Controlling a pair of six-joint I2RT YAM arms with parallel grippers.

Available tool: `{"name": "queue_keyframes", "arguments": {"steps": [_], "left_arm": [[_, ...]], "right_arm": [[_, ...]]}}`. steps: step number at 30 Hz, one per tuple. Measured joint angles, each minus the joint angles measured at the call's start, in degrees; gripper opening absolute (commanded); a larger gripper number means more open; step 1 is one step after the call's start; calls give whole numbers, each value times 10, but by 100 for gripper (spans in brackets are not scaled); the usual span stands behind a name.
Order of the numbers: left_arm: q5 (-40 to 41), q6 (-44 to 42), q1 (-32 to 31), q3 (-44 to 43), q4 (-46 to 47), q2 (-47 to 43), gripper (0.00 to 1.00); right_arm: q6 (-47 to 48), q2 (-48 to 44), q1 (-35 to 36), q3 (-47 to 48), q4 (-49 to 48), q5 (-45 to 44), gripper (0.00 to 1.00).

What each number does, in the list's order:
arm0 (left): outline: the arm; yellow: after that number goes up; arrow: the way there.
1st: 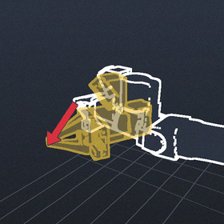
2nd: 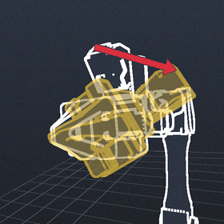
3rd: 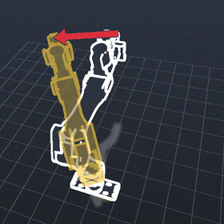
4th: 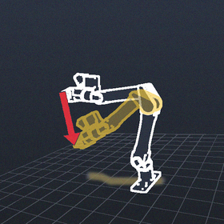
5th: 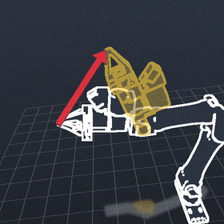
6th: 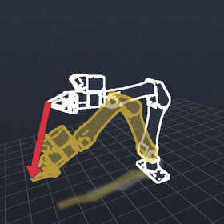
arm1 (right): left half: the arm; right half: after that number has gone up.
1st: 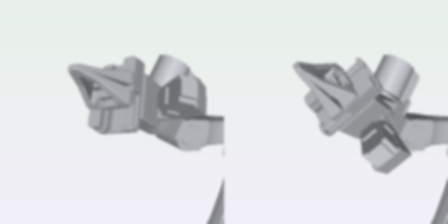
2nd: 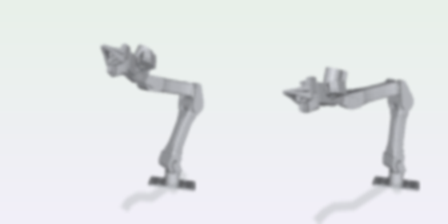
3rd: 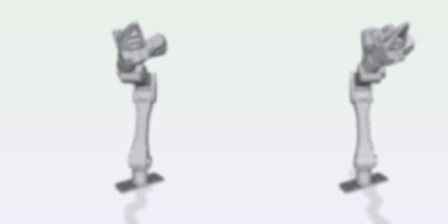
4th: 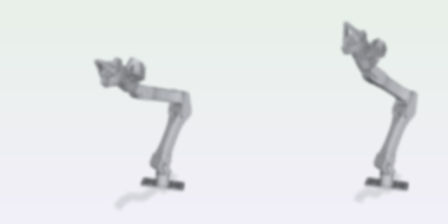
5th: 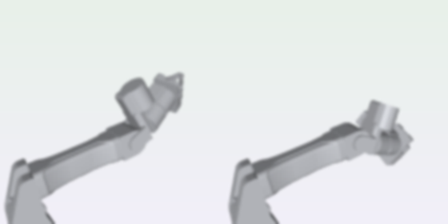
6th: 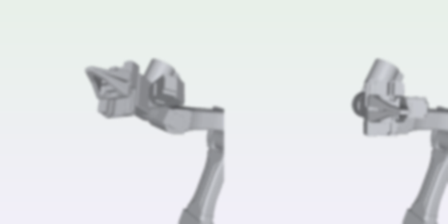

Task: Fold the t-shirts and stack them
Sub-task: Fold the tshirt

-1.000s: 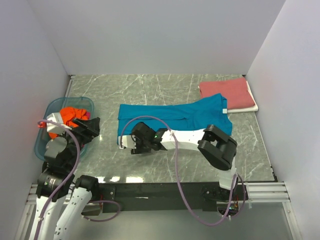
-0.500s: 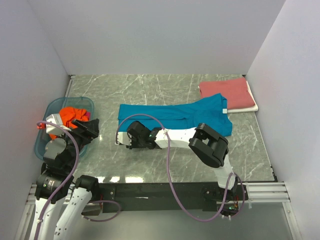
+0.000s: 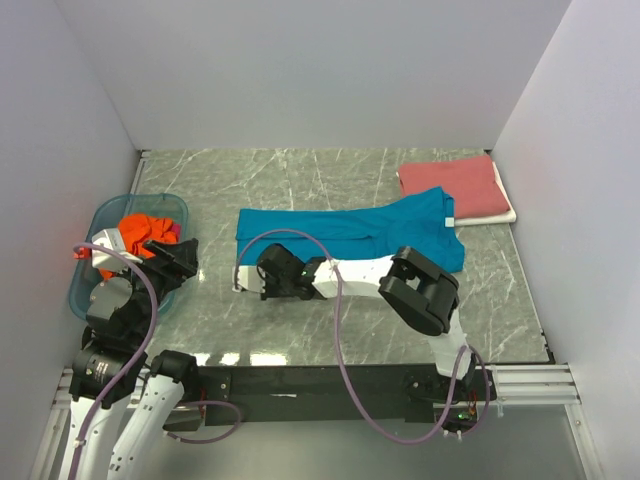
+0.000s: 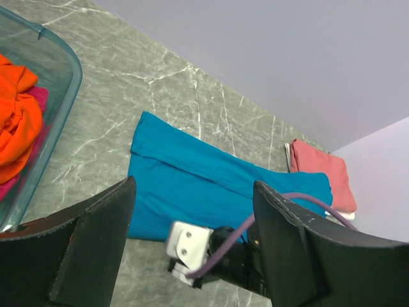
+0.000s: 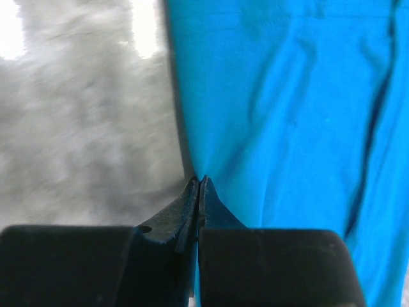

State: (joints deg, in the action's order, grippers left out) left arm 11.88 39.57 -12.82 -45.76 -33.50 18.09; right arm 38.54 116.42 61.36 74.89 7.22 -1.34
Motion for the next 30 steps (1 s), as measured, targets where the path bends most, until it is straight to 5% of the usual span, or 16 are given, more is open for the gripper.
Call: {"name": "queue_keyframes", "arguments": {"steps": [20,24,27,30], "left_arm": [[-40,-13,0,26,45,20,79],[-68,-23,0,36,75,49,78],[-101,-31,0,37,110,102,78],[-134,-36,0,37,150,160,78]], "right_arm": [[-1,-89,143,-96,44,118,0],[-4,-92,146,-88,66,119,44],[9,-121,134,-84,96,128,62],[33,-190,83,-85,134,159,63]]}}
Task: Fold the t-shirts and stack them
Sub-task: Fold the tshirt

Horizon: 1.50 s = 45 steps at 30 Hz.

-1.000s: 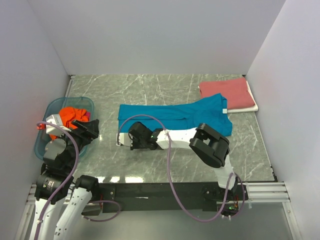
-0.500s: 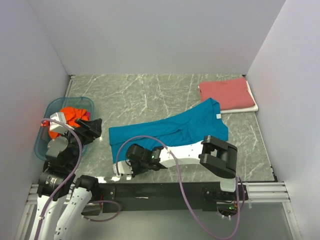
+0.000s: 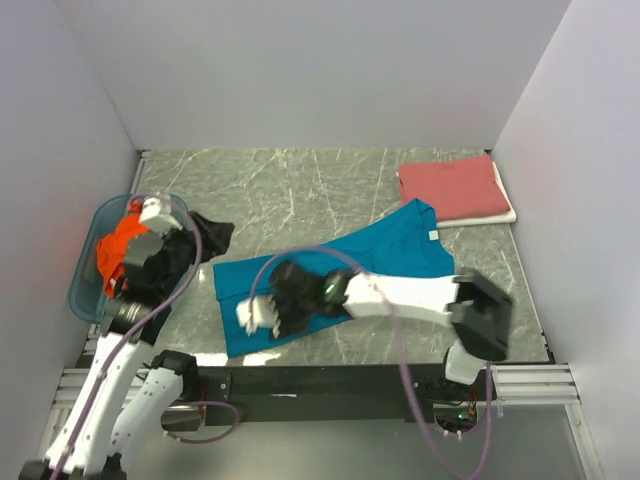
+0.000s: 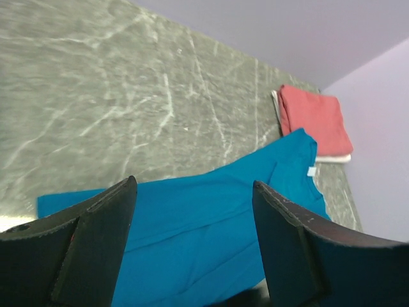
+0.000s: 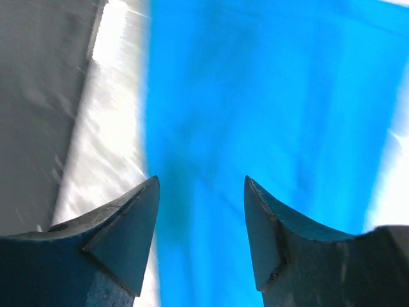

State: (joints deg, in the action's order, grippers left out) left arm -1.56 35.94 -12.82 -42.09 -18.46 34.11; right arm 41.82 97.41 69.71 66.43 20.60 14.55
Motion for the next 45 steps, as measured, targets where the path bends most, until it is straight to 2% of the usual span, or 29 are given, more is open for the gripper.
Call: {"name": "queue_keyframes", "arguments": {"steps": [3,7,11,16,20,24,29,35,40,45], "left_arm": [[-42,-2,0,0,52,66,78],[-128,0,0,-13,129,185,73],[-217,-7,-17,-91,182,365,72],[-285,-69,-87,-318,141,639,66],[-328,-119,-134,-541,87,849,67],[-351,-146,-169,-677,26,987,67],[-363,-157,-202,-764,-19,1075,63],[-380,-153,-219,-836,-24,1135,63],[-394,-151,-222,-857,-19,1157,63],[-394,-148,-231,-869,-14,1167,55]], "right_arm": [[28,-84,-91,-2,27,35,64],[47,-204,-252,-47,40,82,64],[33,-295,-415,-131,54,131,64],[-9,-344,-630,-180,88,206,64],[-33,-347,-741,-171,100,270,63],[-44,-346,-770,-169,110,307,63],[-49,-340,-799,-169,123,341,63],[-44,-337,-830,-169,145,368,63],[-36,-333,-835,-169,156,384,63],[-34,-333,-838,-169,160,389,63]]}}
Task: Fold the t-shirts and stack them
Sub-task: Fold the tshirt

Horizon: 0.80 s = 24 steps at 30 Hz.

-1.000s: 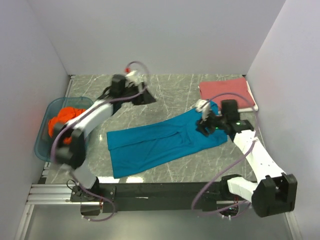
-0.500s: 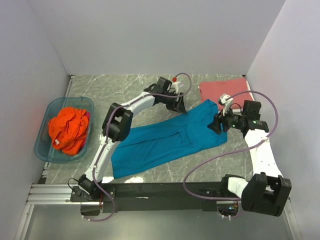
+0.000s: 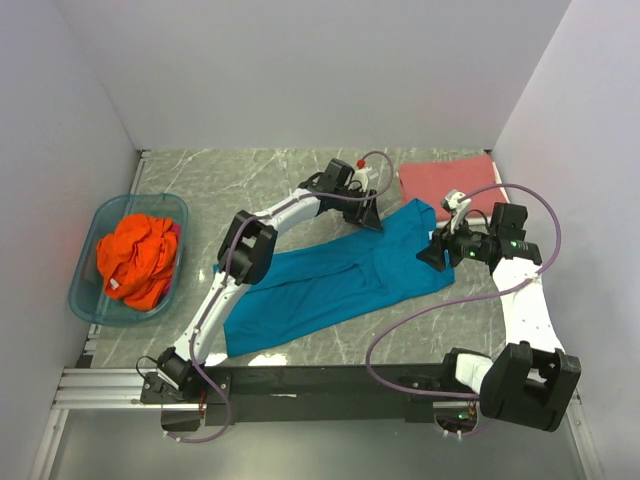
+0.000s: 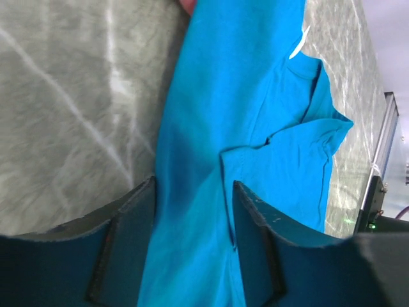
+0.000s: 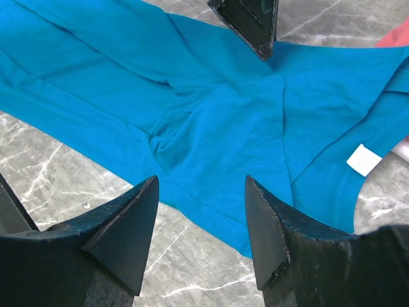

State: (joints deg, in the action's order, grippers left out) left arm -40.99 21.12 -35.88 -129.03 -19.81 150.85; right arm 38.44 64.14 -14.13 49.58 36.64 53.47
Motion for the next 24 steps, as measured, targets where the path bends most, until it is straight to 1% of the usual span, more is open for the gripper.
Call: {"name": "queue_keyframes", "arguments": {"steps": [4,5,6,9,10,12,13,14,16,24], "left_arm": [[-7,9,-7,-11,7,13,51],[-8,10,-9,-14,9,15,49],[-8,11,-10,-15,11,16,43],[-2,12,-14,-15,11,19,31],[4,13,-15,-15,10,19,22],[21,14,-16,-15,10,19,15],[30,14,-16,-15,10,19,8],[38,20,-15,-14,11,19,5],[49,28,-14,-8,21,17,1],[124,35,3,49,42,-23,0]], "right_arm": [[0,0,-5,0,0,2,63],[0,0,-7,0,1,2,63],[0,0,-8,0,1,2,63],[0,0,-9,0,1,3,63],[0,0,-10,0,1,4,63],[0,0,-12,0,2,4,63],[0,0,-12,0,2,5,63],[0,0,-12,0,2,5,63],[0,0,-13,0,3,6,63],[2,0,-16,0,3,9,62]]}}
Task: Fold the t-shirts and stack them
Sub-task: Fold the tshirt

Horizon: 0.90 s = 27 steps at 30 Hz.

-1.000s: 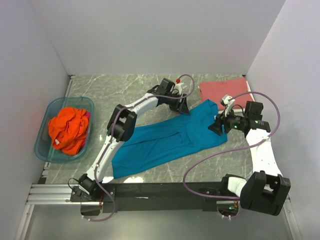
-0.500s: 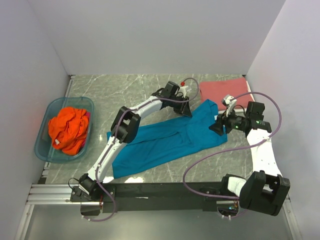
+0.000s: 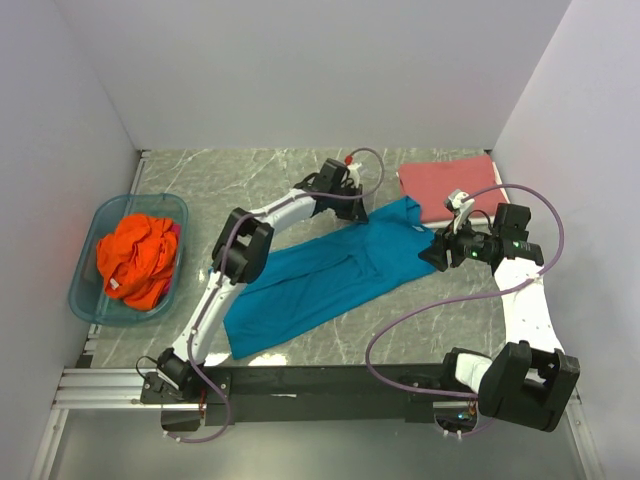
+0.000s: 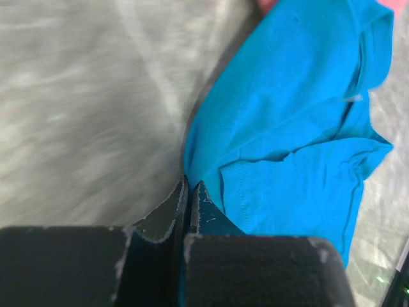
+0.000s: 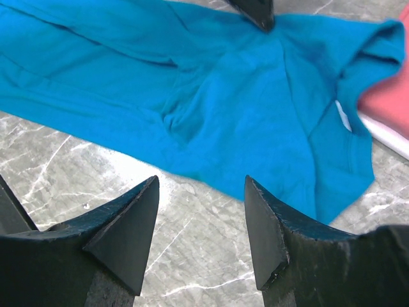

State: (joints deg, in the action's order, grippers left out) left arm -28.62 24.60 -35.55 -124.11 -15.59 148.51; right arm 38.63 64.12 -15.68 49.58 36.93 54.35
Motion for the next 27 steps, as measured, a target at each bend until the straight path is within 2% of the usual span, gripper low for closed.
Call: {"name": "queue_keyframes", "arguments": {"steps": [18,27], "left_arm": [[66,-13,110,215,43,-134,0],[151,41,191,239,43,-156,0]], "right_arm": [[0,4,0,0,0,0,62],[0,21,0,0,0,-1,62]]}}
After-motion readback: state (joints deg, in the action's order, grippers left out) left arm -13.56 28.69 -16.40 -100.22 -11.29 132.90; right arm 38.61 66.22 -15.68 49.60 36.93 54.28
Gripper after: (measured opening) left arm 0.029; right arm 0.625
